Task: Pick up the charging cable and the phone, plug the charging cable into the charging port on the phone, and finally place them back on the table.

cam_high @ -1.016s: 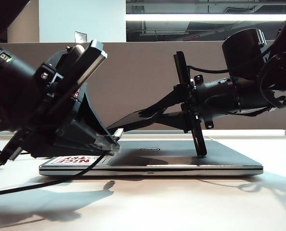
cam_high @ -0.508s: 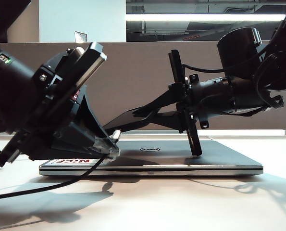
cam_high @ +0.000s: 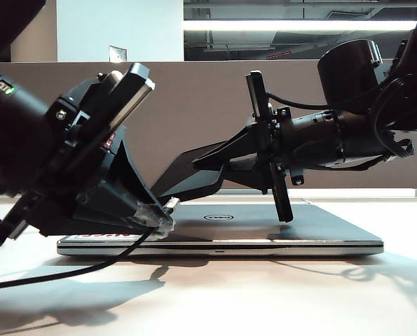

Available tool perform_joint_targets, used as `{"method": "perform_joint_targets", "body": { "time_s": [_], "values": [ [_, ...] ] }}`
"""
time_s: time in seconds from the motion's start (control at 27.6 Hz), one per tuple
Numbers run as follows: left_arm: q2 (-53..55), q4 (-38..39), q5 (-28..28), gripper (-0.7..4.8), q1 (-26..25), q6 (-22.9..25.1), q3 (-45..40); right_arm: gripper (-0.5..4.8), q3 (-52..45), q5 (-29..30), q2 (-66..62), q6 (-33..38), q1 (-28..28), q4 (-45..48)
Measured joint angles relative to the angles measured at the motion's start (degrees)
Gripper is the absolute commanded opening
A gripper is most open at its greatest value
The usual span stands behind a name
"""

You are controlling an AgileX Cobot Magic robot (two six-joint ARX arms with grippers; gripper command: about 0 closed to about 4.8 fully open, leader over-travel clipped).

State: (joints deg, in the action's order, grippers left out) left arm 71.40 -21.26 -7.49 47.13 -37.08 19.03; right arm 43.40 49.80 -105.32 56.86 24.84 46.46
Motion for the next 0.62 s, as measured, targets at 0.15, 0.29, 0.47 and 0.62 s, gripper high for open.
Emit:
{"method": "perform_joint_targets", "body": {
  "time_s": [0.15, 0.29, 0.47, 0.62],
  "values": [
    [0.0, -0.4, 0.0, -0.06, 0.0, 0.0, -0.1, -0.05, 0.0, 0.2, 0.0, -0.2, 0.0, 0.1],
    [0.0, -0.5, -0.1, -0.06, 0.0, 0.0, -0.2, -0.06, 0.0, 0.6, 0.0, -0.6, 0.0, 0.2],
    [0.0, -1.3, -0.1, -0.06, 0.0, 0.0, -0.3, -0.06, 0.0, 0.2, 0.0, -0.1, 0.0, 0.2],
    [0.0, -2.1, -0.1, -0.06, 0.0, 0.0, -0.3, -0.06, 0.0, -0.1, 0.0, 0.3, 0.0, 0.2]
  ]
}}
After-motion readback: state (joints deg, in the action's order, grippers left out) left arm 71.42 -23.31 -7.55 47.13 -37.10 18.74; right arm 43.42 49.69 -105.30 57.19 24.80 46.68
